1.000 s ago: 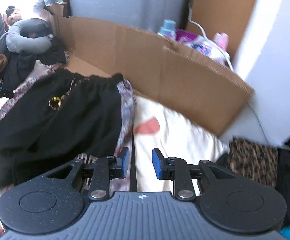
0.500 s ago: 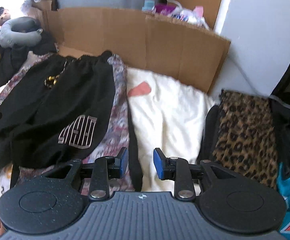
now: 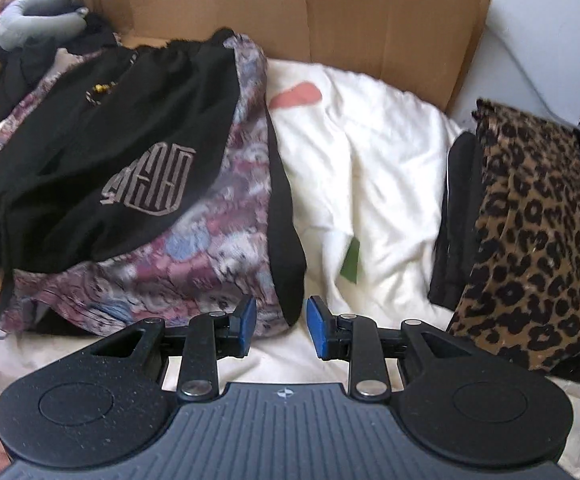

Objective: Fold clothes

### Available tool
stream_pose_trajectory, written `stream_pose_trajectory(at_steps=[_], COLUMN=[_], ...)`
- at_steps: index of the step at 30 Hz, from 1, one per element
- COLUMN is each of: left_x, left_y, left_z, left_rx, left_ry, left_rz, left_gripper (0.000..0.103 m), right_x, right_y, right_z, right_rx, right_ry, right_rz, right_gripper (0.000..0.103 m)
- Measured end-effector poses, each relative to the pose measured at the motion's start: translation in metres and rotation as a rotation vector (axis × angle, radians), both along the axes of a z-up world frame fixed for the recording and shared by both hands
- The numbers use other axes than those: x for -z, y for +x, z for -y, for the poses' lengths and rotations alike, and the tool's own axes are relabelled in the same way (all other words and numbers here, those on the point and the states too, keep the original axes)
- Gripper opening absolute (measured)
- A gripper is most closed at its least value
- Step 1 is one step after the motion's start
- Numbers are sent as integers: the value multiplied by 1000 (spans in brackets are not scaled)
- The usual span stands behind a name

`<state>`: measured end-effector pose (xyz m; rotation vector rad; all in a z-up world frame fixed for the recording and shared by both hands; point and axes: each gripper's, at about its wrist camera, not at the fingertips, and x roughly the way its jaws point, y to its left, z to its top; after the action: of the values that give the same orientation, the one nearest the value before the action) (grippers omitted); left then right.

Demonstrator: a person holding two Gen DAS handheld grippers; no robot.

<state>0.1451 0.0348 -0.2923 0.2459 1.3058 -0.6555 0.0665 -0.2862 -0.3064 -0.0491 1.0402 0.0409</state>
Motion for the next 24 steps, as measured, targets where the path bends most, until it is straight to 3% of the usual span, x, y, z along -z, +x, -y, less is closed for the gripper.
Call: stream_pose_trajectory(at_steps=[15,16,18,20,24], left_x=[22,22,21,20,22], left_y=[-15,-16,-17,-19,-21], left_z=[7,7,7,8,7], left_rx=[35,36,44,56,65], left_ry=[33,31,26,17,3], left_rz=[-43,-45,-43,-38,-54], left_gripper=[49,49,49,51,52], right_x=[33,35,35,33,25], right_y=[13,14,14,13,8], right_z=[-5,-6,-5,-5,-4], right_rx=[-105,-115,-126,-133,-135], right_ry=[-24,-26,-5,3,-12], right_rz=[-20,-25,-34,-38,-39], right_gripper=[34,32,15,6,5])
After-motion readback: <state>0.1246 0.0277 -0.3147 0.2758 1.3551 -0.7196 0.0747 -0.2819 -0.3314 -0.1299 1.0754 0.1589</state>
